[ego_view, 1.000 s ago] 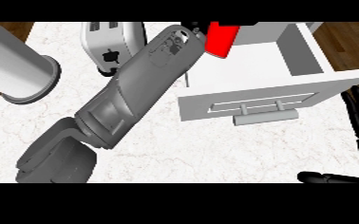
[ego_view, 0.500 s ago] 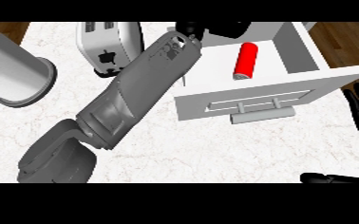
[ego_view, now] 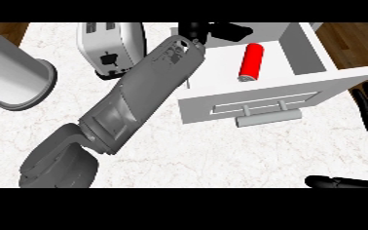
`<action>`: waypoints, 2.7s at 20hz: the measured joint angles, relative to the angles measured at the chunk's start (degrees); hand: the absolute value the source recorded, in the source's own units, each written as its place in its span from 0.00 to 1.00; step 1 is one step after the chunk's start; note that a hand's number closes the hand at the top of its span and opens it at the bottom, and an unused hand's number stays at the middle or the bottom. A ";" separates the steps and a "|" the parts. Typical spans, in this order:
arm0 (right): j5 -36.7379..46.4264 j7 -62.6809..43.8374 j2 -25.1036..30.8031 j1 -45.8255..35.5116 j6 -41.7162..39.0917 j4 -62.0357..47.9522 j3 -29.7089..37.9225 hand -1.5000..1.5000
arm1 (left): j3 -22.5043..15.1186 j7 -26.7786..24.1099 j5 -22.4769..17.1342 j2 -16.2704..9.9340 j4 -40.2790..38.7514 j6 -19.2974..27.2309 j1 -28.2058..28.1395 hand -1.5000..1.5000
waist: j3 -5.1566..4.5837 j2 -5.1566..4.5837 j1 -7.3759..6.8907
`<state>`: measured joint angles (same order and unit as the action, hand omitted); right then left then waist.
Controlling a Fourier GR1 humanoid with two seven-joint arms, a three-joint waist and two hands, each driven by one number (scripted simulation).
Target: Pick up the can, place it into the drawer and close the drawer
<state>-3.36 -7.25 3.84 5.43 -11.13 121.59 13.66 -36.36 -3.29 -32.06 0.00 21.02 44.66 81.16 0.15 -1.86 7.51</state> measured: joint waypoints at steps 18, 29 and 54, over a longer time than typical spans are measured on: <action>24.34 7.12 7.93 -2.83 0.72 3.40 -6.04 0.00 | 2.39 -4.00 -7.80 0.00 2.66 1.83 1.31 0.00 | -0.08 0.56 -2.82; 49.91 7.49 10.63 -8.01 5.91 -7.03 -16.70 0.00 | 2.64 -3.02 -8.12 0.00 3.61 2.49 2.09 0.00 | -0.13 1.35 -6.55; 70.15 13.96 6.65 -28.46 34.18 -53.91 -12.83 0.00 | 0.72 13.60 -1.33 -17.97 28.91 0.38 -8.85 0.00 | -1.68 3.23 -10.87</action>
<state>66.80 6.71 10.50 -23.02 23.06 67.68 0.83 -35.65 10.30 -33.39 -17.97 49.93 45.03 72.30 -1.53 1.37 -3.35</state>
